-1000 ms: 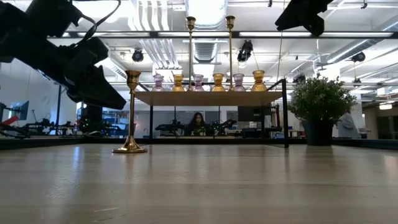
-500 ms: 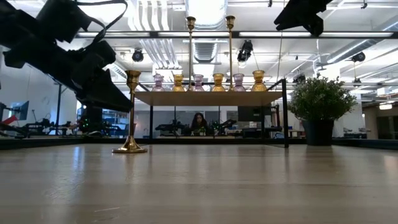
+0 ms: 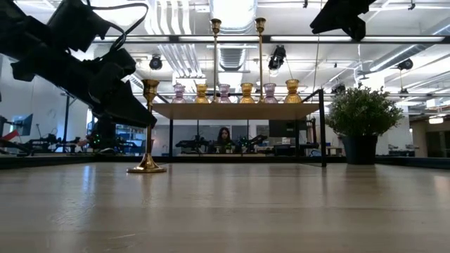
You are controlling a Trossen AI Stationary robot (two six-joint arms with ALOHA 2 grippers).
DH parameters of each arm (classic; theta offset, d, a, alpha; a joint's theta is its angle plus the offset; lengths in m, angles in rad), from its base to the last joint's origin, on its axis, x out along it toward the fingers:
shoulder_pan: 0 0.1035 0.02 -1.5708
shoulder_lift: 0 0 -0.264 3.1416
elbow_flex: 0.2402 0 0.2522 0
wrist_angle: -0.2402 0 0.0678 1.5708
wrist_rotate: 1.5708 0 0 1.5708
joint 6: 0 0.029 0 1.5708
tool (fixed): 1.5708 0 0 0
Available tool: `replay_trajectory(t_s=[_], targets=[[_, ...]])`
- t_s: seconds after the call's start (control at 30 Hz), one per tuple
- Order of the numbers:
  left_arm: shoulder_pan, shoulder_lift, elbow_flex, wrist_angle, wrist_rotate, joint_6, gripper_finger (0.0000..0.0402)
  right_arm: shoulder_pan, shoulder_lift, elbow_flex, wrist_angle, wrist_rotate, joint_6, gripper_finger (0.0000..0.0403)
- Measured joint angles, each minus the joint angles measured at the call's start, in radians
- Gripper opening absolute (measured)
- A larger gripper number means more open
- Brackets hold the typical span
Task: Pick & Place candle stick holders
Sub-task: Put the gold candle holder on the shelf
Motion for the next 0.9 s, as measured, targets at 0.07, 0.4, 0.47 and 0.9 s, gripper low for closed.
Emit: replay_trajectory(t_s=[0.07,0.4,0.47,0.9], targets=[[0.000,0.006,0.000,0.004,0.000,0.000,0.0212,0.000,0.000,0.000,0.000,0.000,0.000,0.0061],[0.002,0.007,0.000,0.009,0.000,0.033,0.0078,0.000,0.000,0.000,0.000,0.000,0.000,0.0070],[0.003,0.007,0.000,0.012,0.000,0.033,0.0044,0.000,0.000,0.000,0.000,0.000,0.000,0.0073],[0.005,0.007,0.016,0.018,-0.001,-0.004,0.0019,0.000,-0.001,0.000,0.000,0.000,0.000,0.0066]])
